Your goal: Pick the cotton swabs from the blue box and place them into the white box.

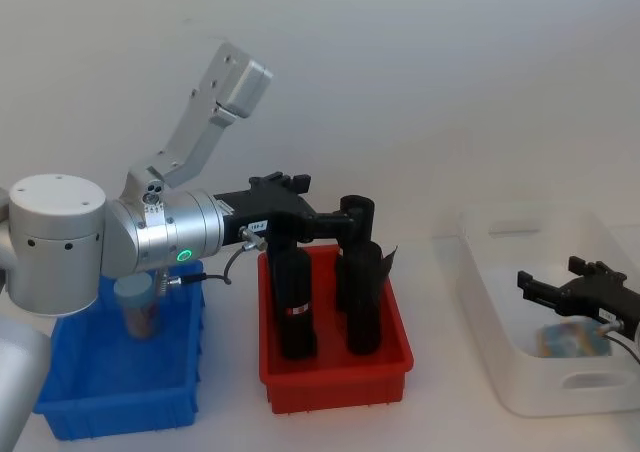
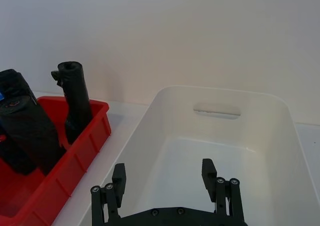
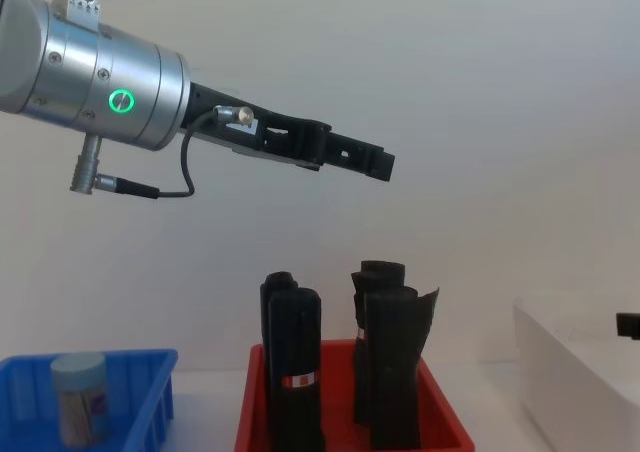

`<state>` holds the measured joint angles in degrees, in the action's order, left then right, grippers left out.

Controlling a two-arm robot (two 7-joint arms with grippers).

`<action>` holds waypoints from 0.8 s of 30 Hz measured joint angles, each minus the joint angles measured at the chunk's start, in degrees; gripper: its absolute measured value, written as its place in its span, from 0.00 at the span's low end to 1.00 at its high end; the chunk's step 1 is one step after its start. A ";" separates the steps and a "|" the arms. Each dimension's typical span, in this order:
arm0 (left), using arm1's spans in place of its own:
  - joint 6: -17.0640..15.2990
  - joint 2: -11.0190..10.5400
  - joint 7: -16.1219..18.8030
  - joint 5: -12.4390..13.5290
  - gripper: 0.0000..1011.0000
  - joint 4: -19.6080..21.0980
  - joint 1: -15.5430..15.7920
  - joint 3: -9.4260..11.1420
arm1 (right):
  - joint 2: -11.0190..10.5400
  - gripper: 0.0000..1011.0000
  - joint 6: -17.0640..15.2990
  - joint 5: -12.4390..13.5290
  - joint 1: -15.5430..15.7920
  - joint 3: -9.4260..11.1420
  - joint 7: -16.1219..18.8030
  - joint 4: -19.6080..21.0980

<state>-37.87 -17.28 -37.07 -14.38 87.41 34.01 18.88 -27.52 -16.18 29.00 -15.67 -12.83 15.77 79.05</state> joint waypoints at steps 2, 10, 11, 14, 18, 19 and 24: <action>0.00 0.00 0.00 0.00 0.99 0.00 0.00 0.00 | -0.01 0.95 -0.01 -0.10 0.00 -0.02 0.00 0.00; 0.00 0.00 0.00 0.00 0.99 0.00 0.00 0.00 | -0.10 0.99 0.36 -0.63 0.18 -0.08 0.06 0.25; 0.00 0.00 0.00 0.00 0.99 0.00 0.00 0.00 | -0.13 0.99 0.54 -0.71 0.24 -0.08 0.08 0.38; 0.00 0.00 0.00 0.00 0.99 0.00 0.00 0.00 | -0.22 0.99 0.89 -0.85 0.42 -0.08 0.12 0.68; 0.00 0.00 0.00 0.00 0.99 0.00 0.00 0.00 | -0.34 0.99 1.47 -1.03 0.64 -0.06 0.19 1.07; 0.00 0.00 0.00 0.00 0.99 0.00 0.00 0.00 | -0.36 0.99 1.60 -1.06 0.68 -0.05 0.20 1.15; 0.00 0.00 0.00 0.00 0.99 0.00 0.00 0.00 | -0.49 0.99 2.50 -1.32 0.92 -0.01 0.42 1.66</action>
<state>-37.87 -17.28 -37.07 -14.38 87.41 34.01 18.88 -28.01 -13.69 27.67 -14.75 -12.84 16.19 80.71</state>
